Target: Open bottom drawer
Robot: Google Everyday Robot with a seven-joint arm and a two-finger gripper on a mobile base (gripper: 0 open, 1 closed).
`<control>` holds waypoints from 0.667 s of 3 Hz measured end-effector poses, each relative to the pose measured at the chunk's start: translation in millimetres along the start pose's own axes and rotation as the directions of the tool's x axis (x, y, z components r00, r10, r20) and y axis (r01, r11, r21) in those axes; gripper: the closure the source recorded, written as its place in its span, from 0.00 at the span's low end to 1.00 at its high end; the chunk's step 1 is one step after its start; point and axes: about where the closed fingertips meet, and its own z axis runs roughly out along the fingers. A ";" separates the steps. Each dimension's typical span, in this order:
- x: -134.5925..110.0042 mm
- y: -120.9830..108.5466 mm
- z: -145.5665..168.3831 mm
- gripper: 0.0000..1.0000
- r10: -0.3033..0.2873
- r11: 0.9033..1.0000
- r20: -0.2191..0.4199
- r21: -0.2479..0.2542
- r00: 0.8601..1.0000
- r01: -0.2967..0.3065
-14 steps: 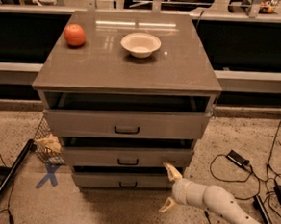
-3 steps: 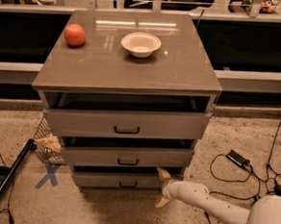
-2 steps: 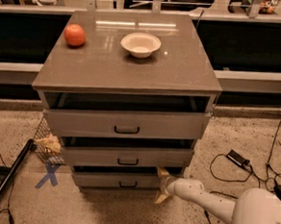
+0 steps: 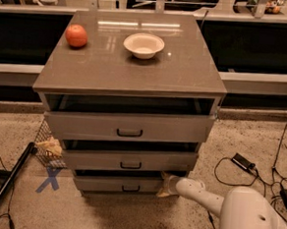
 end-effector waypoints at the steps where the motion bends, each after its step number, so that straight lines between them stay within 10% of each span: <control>1: 18.0 0.9 -1.0 0.47 0.030 1.000 -0.035 -0.001 0.999 -0.030; 2: 22.7 3.5 -8.3 0.49 0.000 1.000 -0.077 -0.025 0.997 -0.002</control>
Offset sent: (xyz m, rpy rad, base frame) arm -0.0396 -0.0162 0.0050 -0.1568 0.0693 -0.0220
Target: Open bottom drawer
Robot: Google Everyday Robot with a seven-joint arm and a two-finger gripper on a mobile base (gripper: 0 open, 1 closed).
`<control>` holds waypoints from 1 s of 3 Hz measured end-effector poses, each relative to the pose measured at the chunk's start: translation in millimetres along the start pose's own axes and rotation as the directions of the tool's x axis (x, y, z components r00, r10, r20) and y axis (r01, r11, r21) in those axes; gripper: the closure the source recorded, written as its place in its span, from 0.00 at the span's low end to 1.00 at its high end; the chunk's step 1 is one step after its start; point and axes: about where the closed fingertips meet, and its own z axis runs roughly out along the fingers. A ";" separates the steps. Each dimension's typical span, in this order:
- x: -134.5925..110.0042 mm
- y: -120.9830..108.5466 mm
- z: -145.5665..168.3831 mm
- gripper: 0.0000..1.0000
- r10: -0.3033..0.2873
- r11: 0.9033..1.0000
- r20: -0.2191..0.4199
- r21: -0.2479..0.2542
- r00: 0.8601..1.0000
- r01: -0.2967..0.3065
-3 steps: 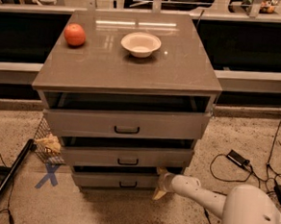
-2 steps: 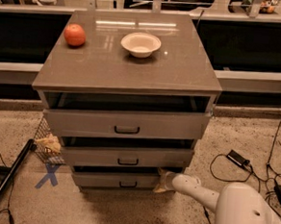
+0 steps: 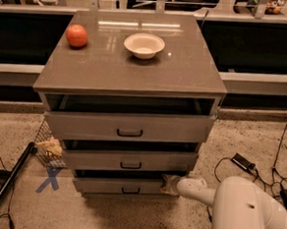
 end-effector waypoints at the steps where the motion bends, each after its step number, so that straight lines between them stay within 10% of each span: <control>1: 1.4 24.2 -7.6 0.55 -0.024 0.997 -0.036 -0.071 0.999 0.021; 3: 0.7 24.9 -9.3 0.36 -0.025 0.997 -0.038 -0.075 0.999 0.022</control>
Offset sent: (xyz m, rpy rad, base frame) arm -0.1070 0.0087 0.0058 -0.0605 0.1565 0.0605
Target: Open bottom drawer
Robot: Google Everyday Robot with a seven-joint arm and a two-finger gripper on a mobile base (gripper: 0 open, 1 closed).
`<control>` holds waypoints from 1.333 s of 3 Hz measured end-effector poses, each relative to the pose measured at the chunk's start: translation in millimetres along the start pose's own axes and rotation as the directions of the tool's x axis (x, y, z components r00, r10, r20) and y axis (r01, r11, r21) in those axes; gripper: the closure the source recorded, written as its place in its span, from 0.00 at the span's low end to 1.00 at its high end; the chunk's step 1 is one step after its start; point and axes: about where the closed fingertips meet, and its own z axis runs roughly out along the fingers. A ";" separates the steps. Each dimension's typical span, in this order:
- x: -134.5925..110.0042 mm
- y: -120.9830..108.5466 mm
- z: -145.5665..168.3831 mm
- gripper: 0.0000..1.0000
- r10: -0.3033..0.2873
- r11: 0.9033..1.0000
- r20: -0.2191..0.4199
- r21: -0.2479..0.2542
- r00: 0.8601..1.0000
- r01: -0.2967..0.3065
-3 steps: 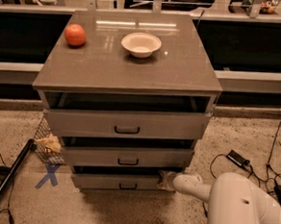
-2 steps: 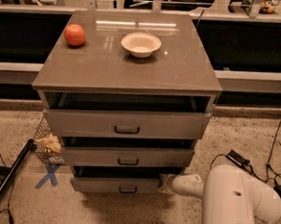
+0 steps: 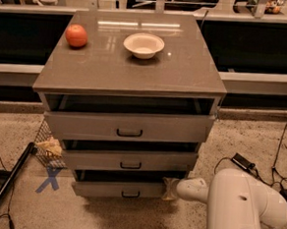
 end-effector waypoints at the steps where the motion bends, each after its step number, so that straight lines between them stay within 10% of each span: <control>1: -1.2 2.1 1.6 0.05 0.000 1.000 0.002 -0.003 1.000 0.000; 4: -9.4 18.4 -15.5 0.11 -0.003 0.998 0.008 -0.062 1.000 0.004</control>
Offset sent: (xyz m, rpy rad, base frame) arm -0.0009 0.0011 -0.0012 0.0008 0.0019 0.0012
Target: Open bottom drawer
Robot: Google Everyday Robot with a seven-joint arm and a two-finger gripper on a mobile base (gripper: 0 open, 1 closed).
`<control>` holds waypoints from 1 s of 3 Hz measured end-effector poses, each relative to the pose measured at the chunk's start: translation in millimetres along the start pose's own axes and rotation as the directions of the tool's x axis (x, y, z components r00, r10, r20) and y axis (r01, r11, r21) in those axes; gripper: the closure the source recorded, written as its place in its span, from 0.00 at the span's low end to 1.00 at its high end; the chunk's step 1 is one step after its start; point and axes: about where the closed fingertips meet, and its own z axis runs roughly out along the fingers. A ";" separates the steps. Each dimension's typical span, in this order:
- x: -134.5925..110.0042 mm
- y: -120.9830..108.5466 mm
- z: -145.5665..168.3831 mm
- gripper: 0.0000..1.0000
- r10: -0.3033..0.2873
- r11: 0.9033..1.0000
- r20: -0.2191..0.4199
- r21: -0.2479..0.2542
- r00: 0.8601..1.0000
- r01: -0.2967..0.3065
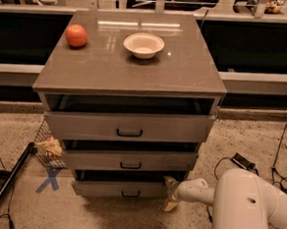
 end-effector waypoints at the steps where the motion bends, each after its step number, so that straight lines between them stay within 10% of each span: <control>1: 4.6 15.4 -6.6 0.25 0.035 0.999 -0.003 -0.041 0.999 -0.035; 3: 8.8 45.3 -37.2 0.69 0.081 0.992 0.004 -0.095 0.997 -0.080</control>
Offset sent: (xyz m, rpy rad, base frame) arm -0.0536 -0.0287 0.0074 -0.0057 0.1432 -0.0568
